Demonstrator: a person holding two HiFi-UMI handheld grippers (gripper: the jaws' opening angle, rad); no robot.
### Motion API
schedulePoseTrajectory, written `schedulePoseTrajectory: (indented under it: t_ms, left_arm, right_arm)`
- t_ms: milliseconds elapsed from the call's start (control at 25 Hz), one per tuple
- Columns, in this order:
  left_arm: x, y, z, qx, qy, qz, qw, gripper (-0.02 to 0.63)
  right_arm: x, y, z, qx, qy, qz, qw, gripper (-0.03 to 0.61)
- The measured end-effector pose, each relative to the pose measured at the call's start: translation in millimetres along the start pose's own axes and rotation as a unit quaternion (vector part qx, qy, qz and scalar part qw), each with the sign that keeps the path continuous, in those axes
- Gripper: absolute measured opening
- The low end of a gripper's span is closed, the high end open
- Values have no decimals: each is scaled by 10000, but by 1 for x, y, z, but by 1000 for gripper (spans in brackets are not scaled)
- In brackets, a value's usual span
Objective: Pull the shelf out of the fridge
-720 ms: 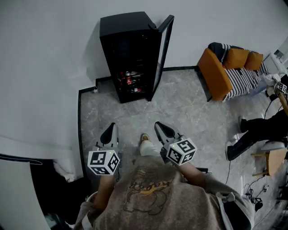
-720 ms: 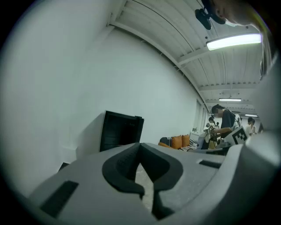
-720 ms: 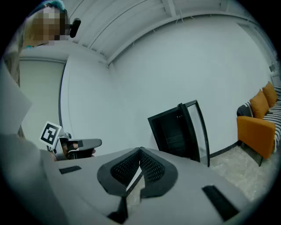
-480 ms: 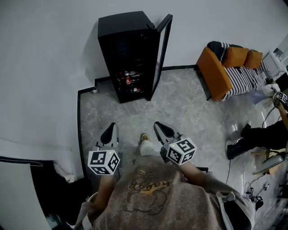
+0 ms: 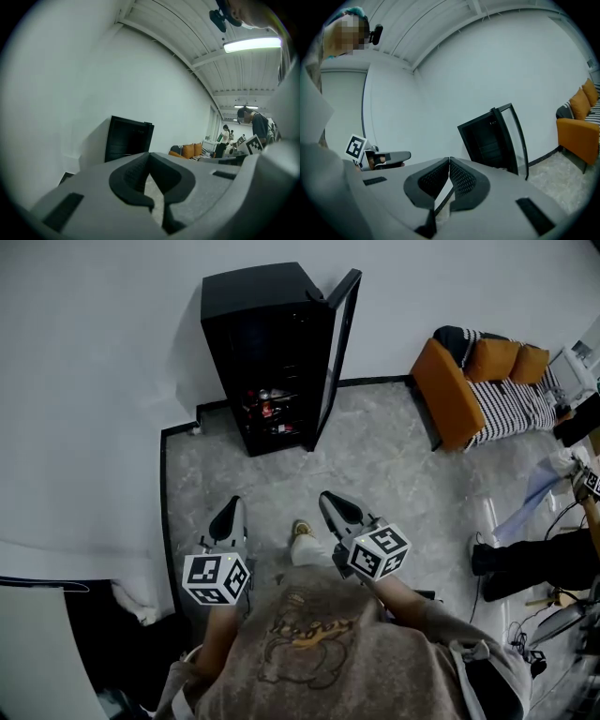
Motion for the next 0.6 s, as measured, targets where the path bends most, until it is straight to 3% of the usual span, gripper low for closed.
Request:
schedulePoseTrajectory:
  t_ms: [600]
  left_arm:
    - [-16,53,19,-65,61,11,10000,6]
  right_arm:
    - [40,49,16,49,158,113,9998,21]
Point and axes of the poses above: the fingertips, and each gripper's own axes: y forward along the fingers, x to its right, z out of its top, the point moved 2 cm from there along -y, backward along the fingers, and after that the axes turned 14 degrees about z, right-handed, at the moved point
